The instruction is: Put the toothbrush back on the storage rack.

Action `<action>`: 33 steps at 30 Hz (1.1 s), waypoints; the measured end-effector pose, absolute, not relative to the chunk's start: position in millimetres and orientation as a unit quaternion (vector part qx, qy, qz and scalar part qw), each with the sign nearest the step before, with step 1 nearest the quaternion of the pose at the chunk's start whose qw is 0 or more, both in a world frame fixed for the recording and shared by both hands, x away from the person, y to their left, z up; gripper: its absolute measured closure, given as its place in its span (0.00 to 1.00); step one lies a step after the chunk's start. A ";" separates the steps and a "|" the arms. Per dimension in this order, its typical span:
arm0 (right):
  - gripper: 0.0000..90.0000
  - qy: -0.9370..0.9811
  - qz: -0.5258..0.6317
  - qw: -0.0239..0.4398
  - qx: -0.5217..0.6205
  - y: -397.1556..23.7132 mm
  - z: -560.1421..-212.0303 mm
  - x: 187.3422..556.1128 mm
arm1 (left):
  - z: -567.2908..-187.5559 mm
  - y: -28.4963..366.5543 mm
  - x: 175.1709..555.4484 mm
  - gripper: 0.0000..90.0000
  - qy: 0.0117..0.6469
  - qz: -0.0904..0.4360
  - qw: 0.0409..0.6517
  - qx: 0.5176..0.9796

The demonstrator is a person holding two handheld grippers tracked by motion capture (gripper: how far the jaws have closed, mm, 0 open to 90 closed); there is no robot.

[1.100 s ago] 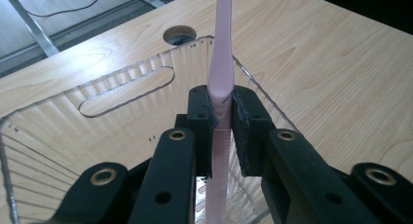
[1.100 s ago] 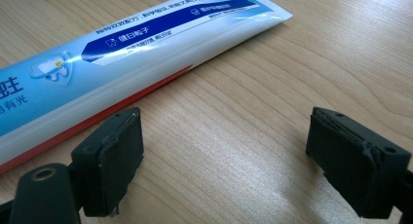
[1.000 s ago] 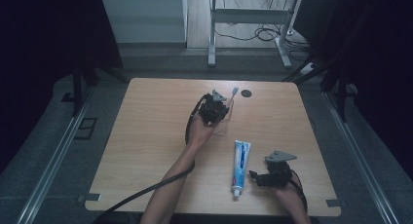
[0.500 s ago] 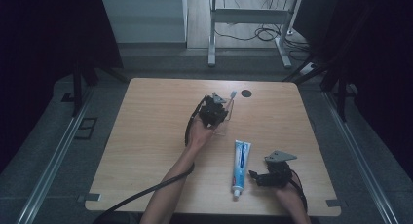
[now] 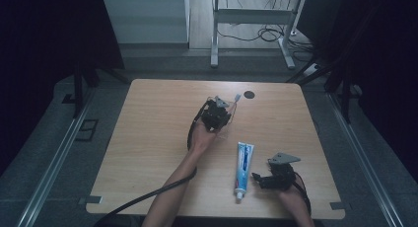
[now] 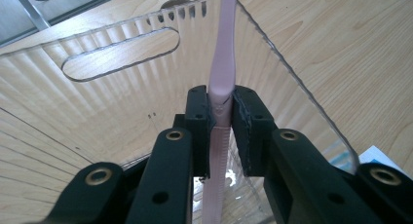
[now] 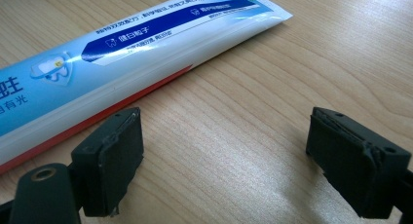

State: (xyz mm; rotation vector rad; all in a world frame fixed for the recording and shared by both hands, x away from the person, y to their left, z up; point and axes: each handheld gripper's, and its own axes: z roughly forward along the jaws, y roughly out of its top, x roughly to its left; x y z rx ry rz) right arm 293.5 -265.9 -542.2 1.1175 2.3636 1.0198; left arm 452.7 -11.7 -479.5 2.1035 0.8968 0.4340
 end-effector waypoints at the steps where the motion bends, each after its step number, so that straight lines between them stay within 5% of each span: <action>1: 0.15 0.830 0.359 0.166 0.393 -265.8 -542.1 293.5 | -479.4 -11.6 453.0 0.86 0.354 0.170 0.395 0.830; 17: 0.15 0.831 0.358 0.168 0.392 -265.9 -542.2 293.6 | -475.0 -9.3 452.7 0.76 0.356 0.162 0.405 0.826; 33: 0.15 0.831 0.358 0.168 0.392 -265.8 -542.3 293.6 | -453.5 4.4 448.7 0.55 0.357 0.177 0.417 0.817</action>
